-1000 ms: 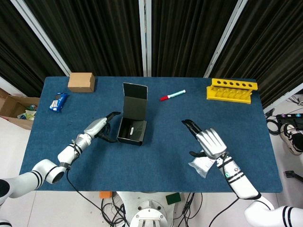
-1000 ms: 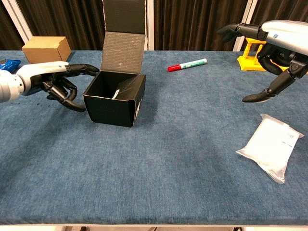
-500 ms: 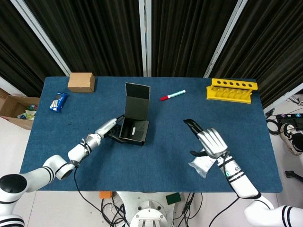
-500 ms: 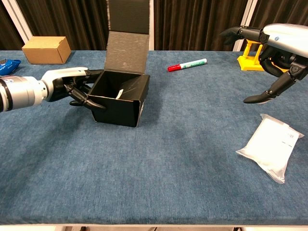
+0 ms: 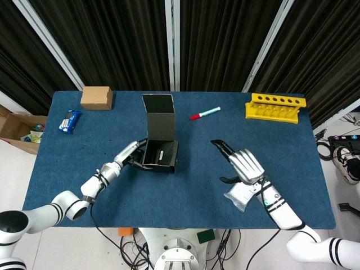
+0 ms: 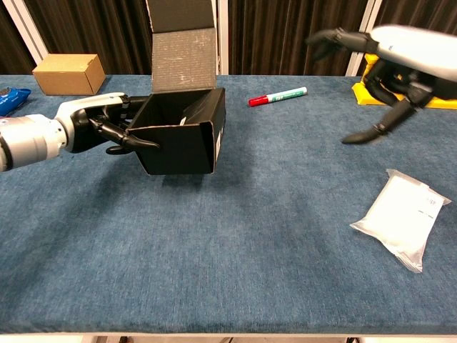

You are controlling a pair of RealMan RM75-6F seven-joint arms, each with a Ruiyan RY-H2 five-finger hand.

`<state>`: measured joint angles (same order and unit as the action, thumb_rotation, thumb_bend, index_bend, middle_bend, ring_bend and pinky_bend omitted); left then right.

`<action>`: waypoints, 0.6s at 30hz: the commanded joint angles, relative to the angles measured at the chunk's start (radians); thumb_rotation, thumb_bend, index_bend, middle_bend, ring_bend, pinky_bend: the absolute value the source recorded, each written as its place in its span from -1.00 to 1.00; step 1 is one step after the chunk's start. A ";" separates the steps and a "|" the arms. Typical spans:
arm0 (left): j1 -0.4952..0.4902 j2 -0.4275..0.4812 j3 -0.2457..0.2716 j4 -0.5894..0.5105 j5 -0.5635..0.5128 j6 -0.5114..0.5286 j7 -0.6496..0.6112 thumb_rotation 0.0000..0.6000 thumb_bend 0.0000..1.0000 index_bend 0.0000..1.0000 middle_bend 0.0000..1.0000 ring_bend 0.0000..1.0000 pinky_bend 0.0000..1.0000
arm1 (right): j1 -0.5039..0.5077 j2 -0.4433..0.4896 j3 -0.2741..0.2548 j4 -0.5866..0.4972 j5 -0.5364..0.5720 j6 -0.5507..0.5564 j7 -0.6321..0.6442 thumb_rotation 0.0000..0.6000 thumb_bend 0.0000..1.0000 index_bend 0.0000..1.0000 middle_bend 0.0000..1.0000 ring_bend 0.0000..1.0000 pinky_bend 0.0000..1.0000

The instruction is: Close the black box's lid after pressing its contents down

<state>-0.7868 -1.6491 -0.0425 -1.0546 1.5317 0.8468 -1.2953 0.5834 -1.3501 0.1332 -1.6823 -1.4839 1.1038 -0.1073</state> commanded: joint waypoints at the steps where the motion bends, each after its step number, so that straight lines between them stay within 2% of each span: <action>1: 0.020 0.069 0.020 -0.106 0.016 0.033 -0.022 1.00 -1.00 0.04 0.07 0.52 0.85 | 0.065 -0.070 0.049 0.065 -0.057 0.007 -0.020 1.00 -0.87 -0.81 -0.68 0.59 1.00; 7: 0.024 0.112 0.021 -0.198 0.009 0.039 0.020 1.00 -1.00 0.04 0.06 0.52 0.85 | 0.169 -0.201 0.099 0.156 -0.089 -0.016 -0.096 1.00 -0.98 -0.77 -0.66 0.60 1.00; 11: 0.026 0.130 0.016 -0.241 -0.003 0.041 0.042 1.00 -1.00 0.03 0.05 0.52 0.85 | 0.213 -0.259 0.102 0.200 -0.102 -0.032 -0.117 1.00 -0.98 -0.75 -0.65 0.61 1.00; 18: 0.028 0.152 0.020 -0.281 -0.005 0.038 0.075 1.00 -1.00 0.02 0.03 0.52 0.85 | 0.252 -0.307 0.098 0.237 -0.122 -0.026 -0.132 1.00 -0.97 -0.66 -0.61 0.61 1.00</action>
<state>-0.7590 -1.4988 -0.0234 -1.3331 1.5271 0.8854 -1.2230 0.8325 -1.6539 0.2318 -1.4489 -1.6027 1.0759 -0.2379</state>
